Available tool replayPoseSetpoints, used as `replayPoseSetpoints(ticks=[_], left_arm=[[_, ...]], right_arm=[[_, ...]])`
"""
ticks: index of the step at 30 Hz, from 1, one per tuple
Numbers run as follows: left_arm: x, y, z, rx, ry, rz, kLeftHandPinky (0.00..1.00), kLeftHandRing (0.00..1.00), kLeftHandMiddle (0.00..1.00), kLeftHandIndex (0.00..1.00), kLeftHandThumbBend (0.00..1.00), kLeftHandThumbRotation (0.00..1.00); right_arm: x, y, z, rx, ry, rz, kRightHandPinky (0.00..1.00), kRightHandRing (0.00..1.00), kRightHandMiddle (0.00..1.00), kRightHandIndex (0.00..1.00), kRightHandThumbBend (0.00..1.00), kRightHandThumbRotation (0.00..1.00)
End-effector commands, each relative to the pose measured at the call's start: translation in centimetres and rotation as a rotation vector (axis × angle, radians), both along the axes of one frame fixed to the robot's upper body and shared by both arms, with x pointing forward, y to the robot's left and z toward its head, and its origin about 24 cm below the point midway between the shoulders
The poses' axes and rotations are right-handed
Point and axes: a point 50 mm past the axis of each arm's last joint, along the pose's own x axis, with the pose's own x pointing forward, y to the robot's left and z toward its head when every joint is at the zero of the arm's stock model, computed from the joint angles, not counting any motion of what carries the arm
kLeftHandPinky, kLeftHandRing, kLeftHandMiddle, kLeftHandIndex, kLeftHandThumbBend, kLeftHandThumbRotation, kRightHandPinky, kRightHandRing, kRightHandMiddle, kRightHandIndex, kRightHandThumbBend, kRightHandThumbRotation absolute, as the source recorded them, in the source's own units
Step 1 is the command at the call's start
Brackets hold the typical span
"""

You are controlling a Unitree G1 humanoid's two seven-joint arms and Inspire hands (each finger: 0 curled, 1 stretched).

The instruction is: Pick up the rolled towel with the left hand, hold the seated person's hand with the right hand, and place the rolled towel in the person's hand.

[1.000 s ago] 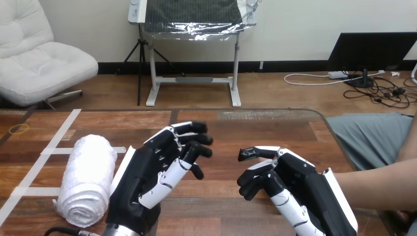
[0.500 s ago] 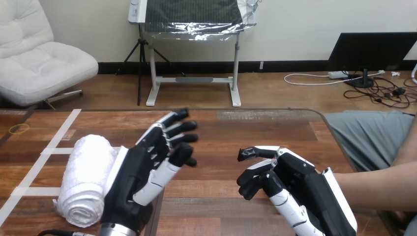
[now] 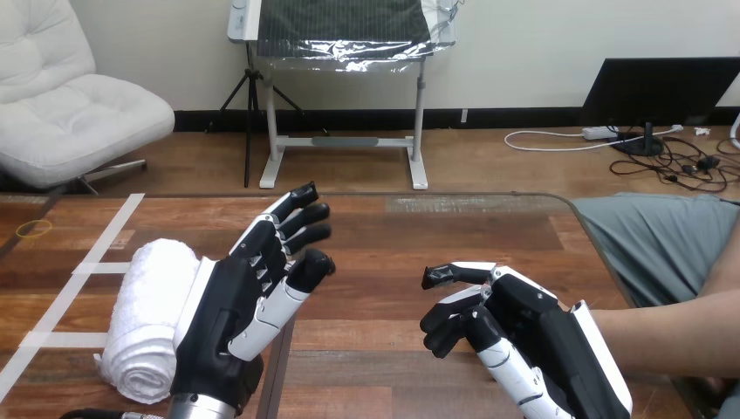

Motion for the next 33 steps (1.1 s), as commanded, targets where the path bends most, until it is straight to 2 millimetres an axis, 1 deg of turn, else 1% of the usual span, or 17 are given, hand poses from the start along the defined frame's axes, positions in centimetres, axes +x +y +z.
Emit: replayPoseSetpoints(ticks=[1,2,3,5,11,12,17,22,33], left_arm=[[1.1,-0.5,1.6,-0.009,-0.094,-0.005,0.79,0.87,0.86,0.87,1.0,0.7],[1.1,-0.5,1.6,-0.007,-0.09,-0.002,0.79,0.87,0.86,0.87,1.0,0.7],[1.1,-0.5,1.6,-0.006,-0.087,0.0,0.83,0.88,0.87,0.88,1.0,0.7],[1.2,-0.4,1.6,0.011,-0.081,0.01,0.86,0.89,0.88,0.89,1.0,0.71],[1.3,-0.2,1.7,0.093,-0.064,0.053,0.91,0.93,0.94,0.93,1.0,0.75],[1.4,-0.1,1.7,0.094,-0.062,0.055,0.94,0.96,0.96,0.95,1.0,0.76],[1.8,0.3,1.9,0.11,-0.059,0.072,0.98,0.99,0.99,0.98,1.0,0.75],[2.3,0.8,2.0,0.128,-0.059,0.093,1.0,1.0,1.0,1.0,0.99,0.69],[3.6,2.2,3.1,0.283,-0.073,0.182,1.0,1.0,1.0,1.0,1.0,0.57]], right_arm=[[1.0,0.5,1.2,0.028,-0.089,0.006,0.39,0.46,0.52,0.64,0.6,0.65],[1.0,0.4,1.2,0.028,-0.088,0.005,0.39,0.46,0.52,0.64,0.6,0.65],[1.0,0.4,1.2,0.027,-0.088,0.005,0.39,0.46,0.52,0.64,0.6,0.65],[1.0,0.4,1.2,0.025,-0.086,0.004,0.4,0.46,0.52,0.64,0.61,0.65],[1.1,0.4,1.2,0.016,-0.091,-0.002,0.4,0.46,0.52,0.63,0.62,0.65],[1.1,0.4,1.2,0.013,-0.094,-0.003,0.39,0.46,0.51,0.63,0.62,0.66],[1.1,0.4,1.2,0.011,-0.095,-0.007,0.39,0.46,0.51,0.63,0.63,0.67],[1.2,0.4,1.2,0.012,-0.093,-0.004,0.39,0.46,0.51,0.63,0.63,0.68],[1.2,0.5,1.0,0.028,-0.091,0.005,0.39,0.46,0.52,0.63,0.62,0.66]])
